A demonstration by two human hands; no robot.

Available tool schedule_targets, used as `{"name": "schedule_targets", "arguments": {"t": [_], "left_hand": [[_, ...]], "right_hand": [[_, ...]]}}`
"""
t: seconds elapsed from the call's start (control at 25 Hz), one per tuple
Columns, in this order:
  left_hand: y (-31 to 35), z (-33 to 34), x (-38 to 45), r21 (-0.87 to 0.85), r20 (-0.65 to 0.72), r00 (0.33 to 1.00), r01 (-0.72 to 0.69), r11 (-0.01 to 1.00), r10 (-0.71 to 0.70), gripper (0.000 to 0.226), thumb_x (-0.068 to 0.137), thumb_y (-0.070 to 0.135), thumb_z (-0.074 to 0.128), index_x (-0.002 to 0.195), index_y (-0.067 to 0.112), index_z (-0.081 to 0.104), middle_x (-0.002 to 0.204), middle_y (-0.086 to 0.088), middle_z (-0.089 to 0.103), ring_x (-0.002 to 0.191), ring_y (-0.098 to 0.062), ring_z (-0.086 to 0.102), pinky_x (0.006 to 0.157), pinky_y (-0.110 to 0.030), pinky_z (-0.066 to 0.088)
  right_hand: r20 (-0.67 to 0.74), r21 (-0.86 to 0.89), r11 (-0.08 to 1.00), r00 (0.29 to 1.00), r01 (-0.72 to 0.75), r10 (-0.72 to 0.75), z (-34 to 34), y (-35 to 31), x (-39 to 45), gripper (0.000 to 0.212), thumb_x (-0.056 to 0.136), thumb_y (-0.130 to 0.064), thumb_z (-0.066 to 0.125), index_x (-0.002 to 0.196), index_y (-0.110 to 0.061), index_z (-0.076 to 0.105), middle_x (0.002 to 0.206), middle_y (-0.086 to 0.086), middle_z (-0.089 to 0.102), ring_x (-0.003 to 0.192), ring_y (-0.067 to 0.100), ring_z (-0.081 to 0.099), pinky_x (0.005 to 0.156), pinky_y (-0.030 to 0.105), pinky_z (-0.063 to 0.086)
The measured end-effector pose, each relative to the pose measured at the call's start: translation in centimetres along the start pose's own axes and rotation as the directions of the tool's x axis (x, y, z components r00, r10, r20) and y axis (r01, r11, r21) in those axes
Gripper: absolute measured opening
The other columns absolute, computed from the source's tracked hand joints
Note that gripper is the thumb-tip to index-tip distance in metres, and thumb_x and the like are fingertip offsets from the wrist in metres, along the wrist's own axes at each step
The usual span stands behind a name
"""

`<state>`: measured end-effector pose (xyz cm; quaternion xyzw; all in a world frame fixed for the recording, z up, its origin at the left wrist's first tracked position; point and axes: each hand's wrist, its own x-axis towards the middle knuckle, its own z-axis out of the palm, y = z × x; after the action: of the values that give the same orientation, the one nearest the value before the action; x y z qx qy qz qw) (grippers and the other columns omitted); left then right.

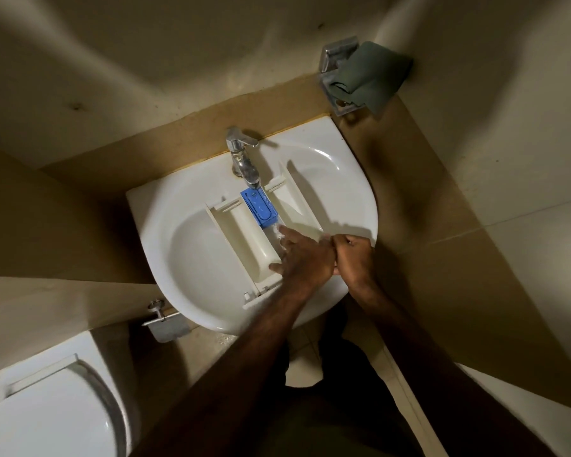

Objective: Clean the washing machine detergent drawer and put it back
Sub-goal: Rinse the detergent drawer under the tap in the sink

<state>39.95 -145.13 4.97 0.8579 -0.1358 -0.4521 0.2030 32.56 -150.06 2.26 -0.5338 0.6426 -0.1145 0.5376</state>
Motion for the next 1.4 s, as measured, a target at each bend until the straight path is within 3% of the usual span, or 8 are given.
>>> {"name": "schedule_targets", "arguments": {"t": [0.16, 0.32, 0.52, 0.76, 0.84, 1.04, 1.24, 1.4], "left_hand": [[1.1, 0.9, 0.2, -0.124, -0.206, 0.978, 0.01, 0.992, -0.035, 0.084, 0.1, 0.027, 0.046, 0.16, 0.002, -0.008, 0.169, -0.018, 0.01, 0.155, -0.036, 0.018, 0.122, -0.058, 0.009], [1.0, 1.2, 0.1, -0.115, -0.357, 0.933, -0.002, 0.993, -0.04, 0.066, 0.098, 0.019, 0.048, 0.155, 0.002, 0.02, 0.155, -0.016, 0.043, 0.132, -0.037, 0.051, 0.111, -0.051, 0.034], [0.0, 1.6, -0.9, 0.218, -0.419, 0.908, 0.068, 0.974, 0.03, 0.044, 0.104, 0.025, 0.04, 0.141, 0.003, 0.047, 0.119, -0.015, 0.071, 0.108, -0.035, 0.068, 0.094, -0.043, 0.048], [1.4, 2.5, 0.1, 0.064, -0.403, 0.914, 0.089, 0.994, -0.056, 0.072, 0.095, 0.023, 0.055, 0.154, -0.001, 0.02, 0.158, -0.016, 0.038, 0.137, -0.034, 0.048, 0.108, -0.051, 0.037], [1.2, 2.4, 0.3, 0.08, -0.397, 0.917, 0.08, 0.994, -0.042, 0.074, 0.096, 0.022, 0.054, 0.155, -0.002, 0.017, 0.15, -0.017, 0.048, 0.131, -0.036, 0.054, 0.108, -0.051, 0.038], [0.1, 3.1, -0.5, 0.277, -0.475, 0.88, 0.145, 0.95, 0.004, 0.053, 0.1, 0.017, 0.044, 0.15, 0.003, 0.036, 0.118, -0.013, 0.071, 0.107, -0.032, 0.068, 0.101, -0.045, 0.045], [1.7, 2.9, 0.1, 0.067, -0.418, 0.906, 0.098, 0.993, -0.061, 0.078, 0.094, 0.022, 0.054, 0.156, -0.003, 0.014, 0.156, -0.021, 0.04, 0.14, -0.037, 0.044, 0.112, -0.055, 0.036], [1.4, 2.8, 0.1, 0.118, -0.39, 0.92, 0.092, 0.989, -0.039, 0.084, 0.096, 0.028, 0.056, 0.157, -0.006, 0.009, 0.144, -0.022, 0.053, 0.13, -0.039, 0.054, 0.112, -0.054, 0.037]], "right_hand": [[0.027, -0.068, 0.996, 0.998, 0.056, -0.054, -0.3, 0.3, 0.4, 0.03, 0.101, -0.007, 0.055, 0.079, -0.005, 0.076, 0.077, 0.012, 0.075, 0.071, 0.031, 0.073, 0.058, 0.04, 0.064], [0.087, -0.082, 0.995, 0.995, 0.06, -0.053, -0.5, 0.5, 0.7, 0.03, 0.093, -0.019, 0.056, 0.074, -0.008, 0.076, 0.076, 0.014, 0.076, 0.078, 0.038, 0.073, 0.072, 0.056, 0.064], [0.124, -0.075, 0.992, 0.988, 0.097, -0.087, -0.5, 0.4, 0.9, 0.035, 0.1, -0.017, 0.055, 0.067, -0.012, 0.066, 0.067, 0.0, 0.066, 0.069, 0.023, 0.066, 0.072, 0.038, 0.06], [0.226, -0.114, 0.979, 0.964, 0.17, -0.141, -1.6, 0.7, 1.5, 0.038, 0.104, -0.015, 0.051, 0.071, -0.014, 0.07, 0.064, -0.005, 0.064, 0.06, 0.009, 0.062, 0.057, 0.02, 0.049], [0.234, -0.119, 0.976, 0.961, 0.181, -0.149, -1.7, 0.5, 1.4, 0.035, 0.104, -0.014, 0.05, 0.078, -0.009, 0.072, 0.067, -0.003, 0.067, 0.055, 0.004, 0.065, 0.049, 0.015, 0.05], [0.235, -0.103, 0.978, 0.96, 0.179, -0.151, -1.2, 0.9, 1.3, 0.035, 0.102, -0.018, 0.053, 0.072, -0.016, 0.071, 0.077, 0.002, 0.073, 0.075, 0.022, 0.072, 0.07, 0.038, 0.065], [0.272, -0.141, 0.966, 0.947, 0.216, -0.172, -2.0, 0.5, 1.6, 0.041, 0.102, -0.012, 0.051, 0.064, -0.014, 0.066, 0.058, -0.002, 0.06, 0.051, 0.009, 0.06, 0.049, 0.017, 0.047], [0.277, -0.138, 0.968, 0.946, 0.211, -0.167, -2.2, 0.1, 1.4, 0.035, 0.104, -0.01, 0.049, 0.074, -0.009, 0.067, 0.063, -0.003, 0.06, 0.046, 0.003, 0.059, 0.046, 0.015, 0.044]]}}
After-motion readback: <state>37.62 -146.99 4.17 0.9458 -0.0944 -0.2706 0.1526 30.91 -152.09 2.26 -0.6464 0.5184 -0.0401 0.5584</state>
